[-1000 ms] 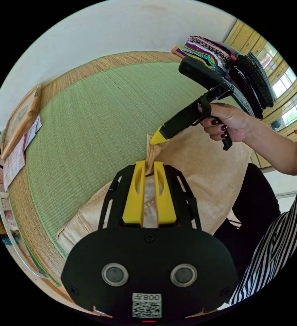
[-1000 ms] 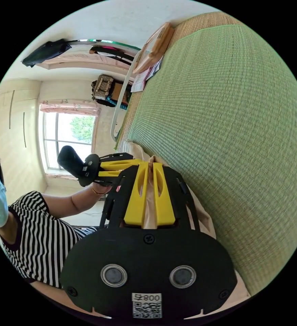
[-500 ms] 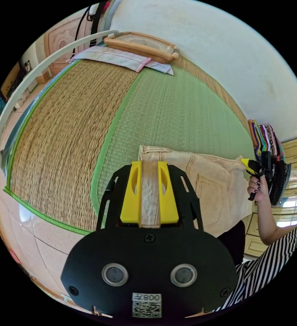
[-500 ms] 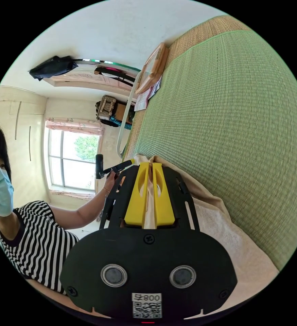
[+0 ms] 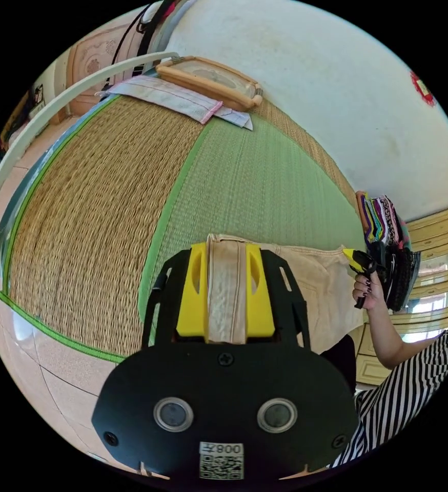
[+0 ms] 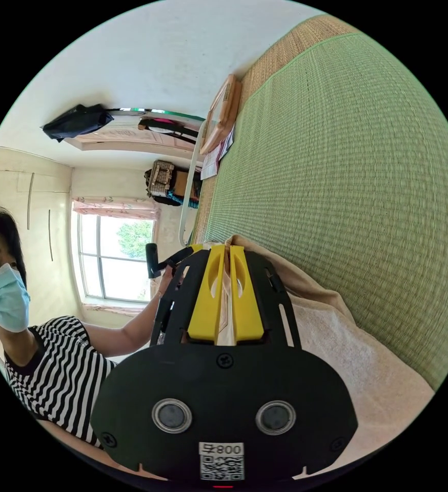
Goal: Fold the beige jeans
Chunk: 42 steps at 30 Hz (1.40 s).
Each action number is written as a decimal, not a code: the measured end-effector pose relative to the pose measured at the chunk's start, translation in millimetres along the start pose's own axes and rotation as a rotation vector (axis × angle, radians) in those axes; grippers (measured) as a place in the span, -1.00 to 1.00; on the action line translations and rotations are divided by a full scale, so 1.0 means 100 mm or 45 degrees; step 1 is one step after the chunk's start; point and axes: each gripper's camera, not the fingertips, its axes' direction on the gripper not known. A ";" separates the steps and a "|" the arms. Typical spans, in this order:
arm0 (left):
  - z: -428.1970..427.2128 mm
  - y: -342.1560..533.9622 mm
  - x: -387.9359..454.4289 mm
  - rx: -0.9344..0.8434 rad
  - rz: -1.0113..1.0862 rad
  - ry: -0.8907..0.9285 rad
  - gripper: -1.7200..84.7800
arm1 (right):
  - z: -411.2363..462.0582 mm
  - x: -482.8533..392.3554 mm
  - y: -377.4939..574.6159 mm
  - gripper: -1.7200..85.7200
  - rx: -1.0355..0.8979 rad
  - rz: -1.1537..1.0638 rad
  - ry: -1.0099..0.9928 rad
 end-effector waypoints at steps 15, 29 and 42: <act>0.02 0.13 -0.28 0.021 -0.007 0.087 -0.90 | -0.10 0.07 0.12 -0.93 0.087 0.023 0.052; 0.06 0.48 0.06 0.110 0.082 -0.084 -0.77 | -0.02 0.33 0.08 -0.94 0.056 0.181 0.035; 0.21 0.72 0.59 0.282 0.041 -0.400 -0.92 | 0.18 -0.06 0.56 -0.96 -0.025 -0.162 0.495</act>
